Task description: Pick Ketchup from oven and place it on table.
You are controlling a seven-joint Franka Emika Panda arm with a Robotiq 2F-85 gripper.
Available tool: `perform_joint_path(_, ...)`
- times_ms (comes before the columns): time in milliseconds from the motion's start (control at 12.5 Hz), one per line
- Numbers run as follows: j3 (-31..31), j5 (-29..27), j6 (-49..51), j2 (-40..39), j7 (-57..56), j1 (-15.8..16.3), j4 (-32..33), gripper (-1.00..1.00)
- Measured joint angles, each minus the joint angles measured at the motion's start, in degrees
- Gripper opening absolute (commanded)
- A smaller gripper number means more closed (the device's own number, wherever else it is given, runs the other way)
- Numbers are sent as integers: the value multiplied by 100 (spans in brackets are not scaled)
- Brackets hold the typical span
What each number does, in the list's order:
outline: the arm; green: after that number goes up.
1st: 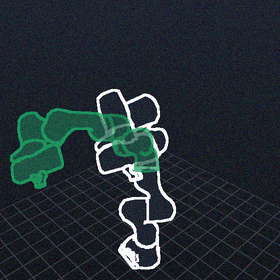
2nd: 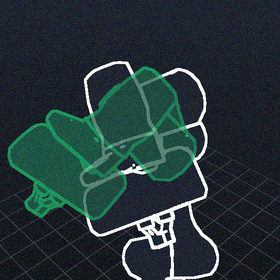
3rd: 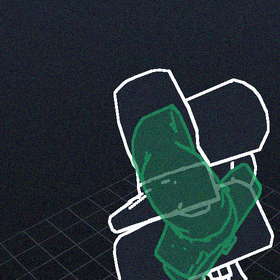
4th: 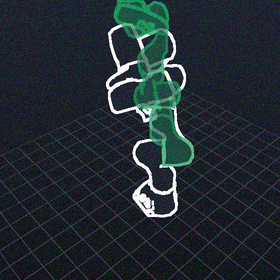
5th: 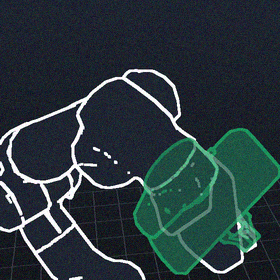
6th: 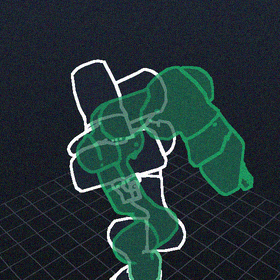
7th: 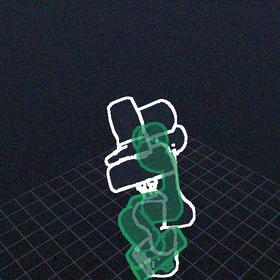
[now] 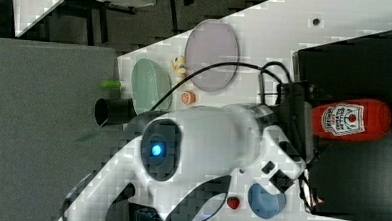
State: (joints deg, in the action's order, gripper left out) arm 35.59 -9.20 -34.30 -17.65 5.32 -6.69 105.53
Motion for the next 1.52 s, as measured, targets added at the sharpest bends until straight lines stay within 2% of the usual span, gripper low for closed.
perform_joint_path(480, -42, 38, -322, -509, 6, -39, 190, 100)
perform_joint_path(560, -36, -51, -316, -534, 18, -17, 185, 92)
perform_joint_path(720, -45, -218, -392, -557, 16, -26, 201, 43)
perform_joint_path(800, -8, -212, -414, -564, 16, -19, 229, 27)
perform_joint_path(1040, -70, -111, -408, -376, 5, -15, 257, 27)
perform_joint_path(1280, -140, -141, -341, -373, -7, -127, -67, 27)
perform_joint_path(1520, 112, 112, -241, -285, -25, 83, -325, 27)
